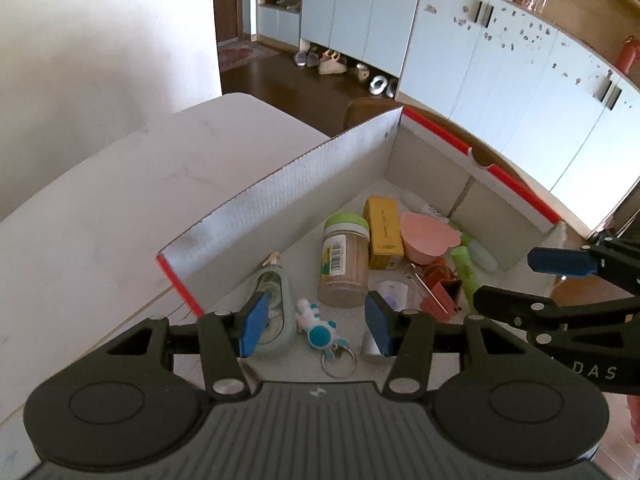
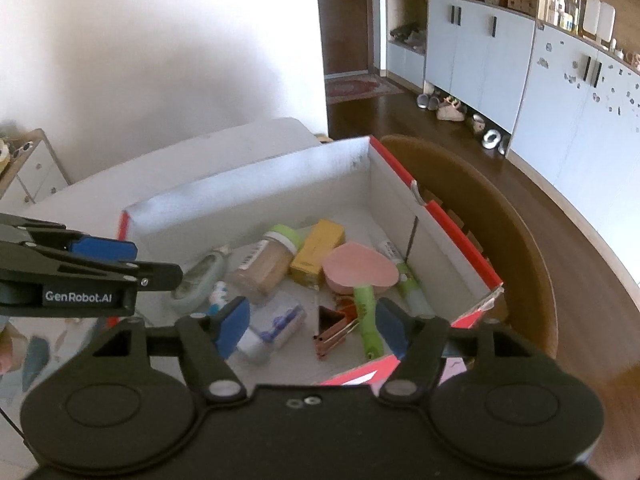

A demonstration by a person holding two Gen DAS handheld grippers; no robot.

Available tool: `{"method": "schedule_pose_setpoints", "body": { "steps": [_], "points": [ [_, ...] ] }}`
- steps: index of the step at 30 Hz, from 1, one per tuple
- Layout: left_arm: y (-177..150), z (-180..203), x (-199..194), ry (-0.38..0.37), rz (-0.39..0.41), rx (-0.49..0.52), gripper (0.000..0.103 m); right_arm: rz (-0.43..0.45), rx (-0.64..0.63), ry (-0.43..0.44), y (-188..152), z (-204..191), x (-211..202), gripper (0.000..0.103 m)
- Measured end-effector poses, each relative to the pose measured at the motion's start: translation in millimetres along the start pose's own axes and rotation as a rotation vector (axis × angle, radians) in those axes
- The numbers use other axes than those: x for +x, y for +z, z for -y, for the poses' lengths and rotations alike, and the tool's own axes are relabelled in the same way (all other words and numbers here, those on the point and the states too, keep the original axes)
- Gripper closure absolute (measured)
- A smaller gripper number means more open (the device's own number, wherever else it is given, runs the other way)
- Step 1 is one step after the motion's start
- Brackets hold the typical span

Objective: Organize rigid objects
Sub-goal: 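Move both grippers back from the box toward the remaining table items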

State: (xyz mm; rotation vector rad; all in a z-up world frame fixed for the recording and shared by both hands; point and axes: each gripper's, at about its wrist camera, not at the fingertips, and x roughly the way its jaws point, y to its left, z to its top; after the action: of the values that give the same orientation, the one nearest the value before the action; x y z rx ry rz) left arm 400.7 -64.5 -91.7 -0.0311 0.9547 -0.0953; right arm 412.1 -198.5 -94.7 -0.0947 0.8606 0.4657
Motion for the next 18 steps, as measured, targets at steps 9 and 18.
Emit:
{"method": "schedule_pose_setpoints", "body": {
  "steps": [9, 18],
  "points": [
    [-20.5, -12.0, -61.7, -0.019, 0.078, 0.016, 0.039, 0.069, -0.039, 0.051, -3.9, -31.2, -48.4, 0.018],
    [-51.9, -43.0, -122.1, 0.003, 0.151, -0.032, 0.03, 0.127, -0.091, 0.123, -10.2, -73.6, -85.3, 0.004]
  ]
}}
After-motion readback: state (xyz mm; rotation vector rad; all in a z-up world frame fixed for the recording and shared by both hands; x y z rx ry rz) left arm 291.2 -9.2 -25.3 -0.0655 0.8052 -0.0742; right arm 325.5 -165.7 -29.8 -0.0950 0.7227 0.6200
